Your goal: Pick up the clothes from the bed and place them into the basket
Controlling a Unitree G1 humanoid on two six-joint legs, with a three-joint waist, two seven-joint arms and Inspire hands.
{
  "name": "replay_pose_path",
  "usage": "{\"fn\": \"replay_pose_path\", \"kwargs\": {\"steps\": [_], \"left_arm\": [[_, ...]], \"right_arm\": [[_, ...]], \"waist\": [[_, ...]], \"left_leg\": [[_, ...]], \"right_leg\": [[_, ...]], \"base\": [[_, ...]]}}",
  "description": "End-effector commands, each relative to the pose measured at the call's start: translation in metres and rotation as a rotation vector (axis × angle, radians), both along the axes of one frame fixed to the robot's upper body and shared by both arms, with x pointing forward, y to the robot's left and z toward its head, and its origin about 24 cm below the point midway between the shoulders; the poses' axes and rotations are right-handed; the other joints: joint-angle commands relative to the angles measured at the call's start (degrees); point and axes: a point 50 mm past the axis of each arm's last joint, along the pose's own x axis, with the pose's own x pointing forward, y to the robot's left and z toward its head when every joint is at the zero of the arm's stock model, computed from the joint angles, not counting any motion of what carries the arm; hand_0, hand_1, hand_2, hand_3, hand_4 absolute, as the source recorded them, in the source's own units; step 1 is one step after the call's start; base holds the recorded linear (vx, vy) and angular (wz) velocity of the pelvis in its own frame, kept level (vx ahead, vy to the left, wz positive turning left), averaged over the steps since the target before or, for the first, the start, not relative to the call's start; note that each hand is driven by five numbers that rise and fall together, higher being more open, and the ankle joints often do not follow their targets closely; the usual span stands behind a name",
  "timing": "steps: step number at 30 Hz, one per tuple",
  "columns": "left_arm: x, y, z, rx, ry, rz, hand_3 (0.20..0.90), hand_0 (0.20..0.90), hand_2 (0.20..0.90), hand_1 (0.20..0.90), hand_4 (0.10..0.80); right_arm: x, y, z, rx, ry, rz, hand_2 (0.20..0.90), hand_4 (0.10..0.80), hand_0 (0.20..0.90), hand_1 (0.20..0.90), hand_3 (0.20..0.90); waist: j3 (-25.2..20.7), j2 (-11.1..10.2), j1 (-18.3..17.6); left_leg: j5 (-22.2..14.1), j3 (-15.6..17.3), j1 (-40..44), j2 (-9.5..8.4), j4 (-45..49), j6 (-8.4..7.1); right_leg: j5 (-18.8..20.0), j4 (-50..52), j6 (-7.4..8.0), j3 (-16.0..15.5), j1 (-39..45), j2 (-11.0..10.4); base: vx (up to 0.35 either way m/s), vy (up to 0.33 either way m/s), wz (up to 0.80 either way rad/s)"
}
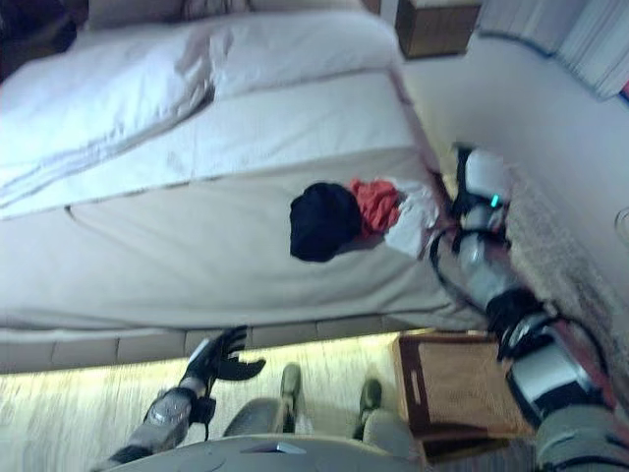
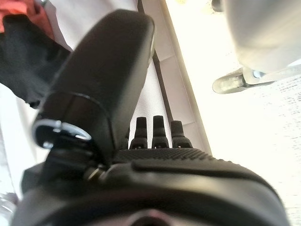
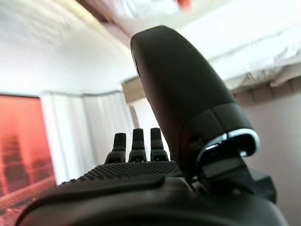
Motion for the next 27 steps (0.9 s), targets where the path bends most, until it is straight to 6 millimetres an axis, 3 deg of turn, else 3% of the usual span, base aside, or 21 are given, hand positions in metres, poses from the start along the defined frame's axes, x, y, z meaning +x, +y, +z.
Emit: {"fn": "replay_pose_path", "kwargs": {"steps": [1,6,15,21,27], "left_arm": [[0.032,-0.002,0.033,-0.048,-0.22,-0.008,0.9,0.9,0.9,0.9,0.8],[0.039,-0.012,0.054,-0.125,-0.344,0.006,0.9,0.9,0.9,0.9,0.8],[0.045,-0.006,0.088,-0.253,-0.527,0.029,0.9,0.9,0.9,0.9,0.8],[0.046,-0.004,0.109,-0.325,-0.645,0.04,0.9,0.9,0.9,0.9,0.8],[0.047,-0.002,0.124,-0.357,-0.715,0.048,0.9,0.9,0.9,0.9,0.8]], "right_arm": [[0.01,0.027,0.06,-0.074,-0.21,0.086,0.9,0.8,0.9,0.9,0.9],[0.013,0.029,0.105,-0.16,-0.261,0.07,0.9,0.8,0.9,0.9,0.9],[0.019,0.025,0.151,-0.224,-0.246,-0.013,0.9,0.8,0.9,0.9,0.9],[0.02,0.022,0.168,-0.205,-0.19,-0.047,0.9,0.8,0.9,0.9,0.9],[0.023,0.018,0.173,-0.146,-0.132,-0.047,0.9,0.8,0.9,0.9,0.9]], "waist": [[2.86,-1.88,2.56],[5.48,-0.74,4.66],[9.97,2.88,8.18],[11.95,4.79,9.83],[13.28,5.68,11.05]], "left_leg": [[-15.85,0.24,-4.49,-2.5,17.53,2.55],[-20.98,-0.9,-13.16,-3.97,30.29,2.9],[-25.9,-1.13,-26.52,-7.24,47.72,4.98],[-26.26,-1.36,-33.03,-8.48,52.91,5.84],[-25.79,-1.82,-39.3,-8.93,57.09,6.12]], "right_leg": [[-11.61,15.29,-1.52,-1.19,-3.66,-4.17],[-17.88,30.26,-3.55,-1.2,-11.56,-5.6],[-23.39,49.95,-5.52,-0.48,-26.06,-8.56],[-24.14,55.56,-5.75,-0.05,-33.42,-9.32],[-24.6,60.17,-5.77,-0.05,-39.37,-9.79]], "base": [[-0.118,0.067,0.21],[-0.038,0.061,0.25],[-0.029,0.037,0.21],[-0.02,0.051,0.13],[-0.017,0.01,0.06]]}}
